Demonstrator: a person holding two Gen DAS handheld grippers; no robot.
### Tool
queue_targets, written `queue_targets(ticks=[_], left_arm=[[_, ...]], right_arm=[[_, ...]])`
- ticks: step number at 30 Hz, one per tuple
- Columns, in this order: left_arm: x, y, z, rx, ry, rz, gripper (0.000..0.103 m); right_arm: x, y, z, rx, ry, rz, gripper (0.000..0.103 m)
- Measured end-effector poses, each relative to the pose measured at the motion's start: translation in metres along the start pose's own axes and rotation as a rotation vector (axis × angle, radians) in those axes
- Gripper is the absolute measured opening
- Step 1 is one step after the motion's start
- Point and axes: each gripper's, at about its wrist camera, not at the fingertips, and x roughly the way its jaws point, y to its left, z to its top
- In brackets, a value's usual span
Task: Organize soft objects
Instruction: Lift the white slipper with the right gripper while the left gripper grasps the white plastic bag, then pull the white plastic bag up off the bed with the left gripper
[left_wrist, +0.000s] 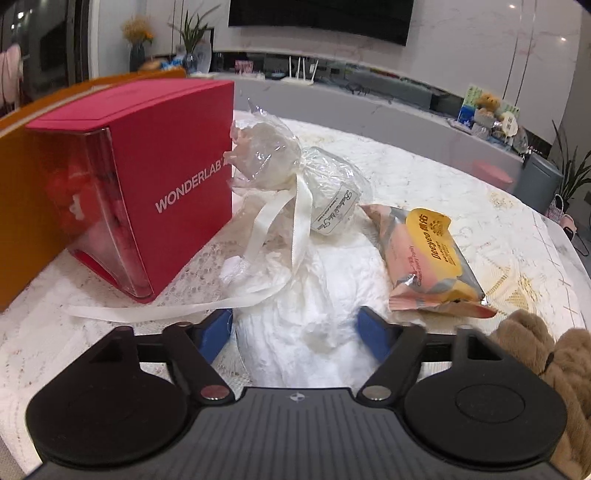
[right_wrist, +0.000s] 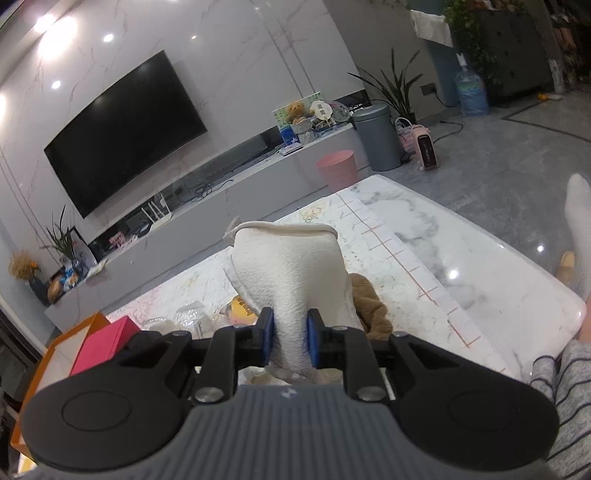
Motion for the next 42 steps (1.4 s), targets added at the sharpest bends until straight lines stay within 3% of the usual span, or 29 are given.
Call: queue_targets(ticks=[1, 2, 5, 7, 15, 22, 26, 28, 29, 31, 32, 34, 40, 42], left_arm=[[-0.003, 0.001, -0.004, 0.010, -0.016, 0.005, 0.066], [-0.006, 0.002, -0.008, 0.028, -0.038, 0.022, 0.051], [-0.016, 0.002, -0.018, 0.092, -0.069, -0.019, 0.018], [-0.024, 0.001, -0.021, 0.163, -0.062, -0.019, 0.015], [-0.047, 0.035, -0.025, 0.338, 0.007, -0.137, 0.013], [-0.078, 0.087, -0.031, 0.648, 0.055, -0.298, 0.013], [-0.072, 0.105, -0.017, 0.597, 0.158, -0.340, 0.014], [-0.067, 0.104, -0.014, 0.558, 0.184, -0.347, 0.019], [-0.063, 0.103, -0.012, 0.533, 0.191, -0.344, 0.031], [-0.059, 0.098, -0.011, 0.465, 0.193, -0.318, 0.065], [-0.059, 0.096, -0.013, 0.443, 0.188, -0.295, 0.090], [-0.057, 0.089, -0.015, 0.422, 0.177, -0.253, 0.092], [-0.060, 0.064, -0.023, 0.495, 0.143, -0.221, 0.092], [-0.057, 0.057, -0.027, 0.523, 0.125, -0.193, 0.097]], right_arm=[[-0.001, -0.003, 0.000, 0.013, -0.002, -0.003, 0.018], [-0.003, -0.005, 0.000, 0.019, -0.004, -0.005, 0.018], [-0.008, -0.009, 0.000, 0.027, -0.013, -0.012, 0.018], [-0.010, -0.012, 0.000, 0.036, -0.016, -0.007, 0.018], [-0.009, -0.016, -0.003, 0.047, 0.002, -0.013, 0.018], [-0.005, -0.009, -0.007, 0.012, 0.017, -0.020, 0.018], [-0.001, -0.003, -0.008, -0.014, 0.031, -0.028, 0.018], [0.001, 0.001, -0.009, -0.028, 0.036, -0.024, 0.018], [0.003, 0.001, -0.010, -0.032, 0.042, -0.022, 0.018], [0.007, 0.002, -0.012, -0.035, 0.060, -0.020, 0.018], [0.008, 0.003, -0.013, -0.039, 0.069, -0.022, 0.018], [0.010, 0.005, -0.015, -0.052, 0.075, -0.028, 0.018], [0.011, 0.006, -0.017, -0.057, 0.090, -0.040, 0.018], [0.012, 0.007, -0.018, -0.062, 0.098, -0.046, 0.018]])
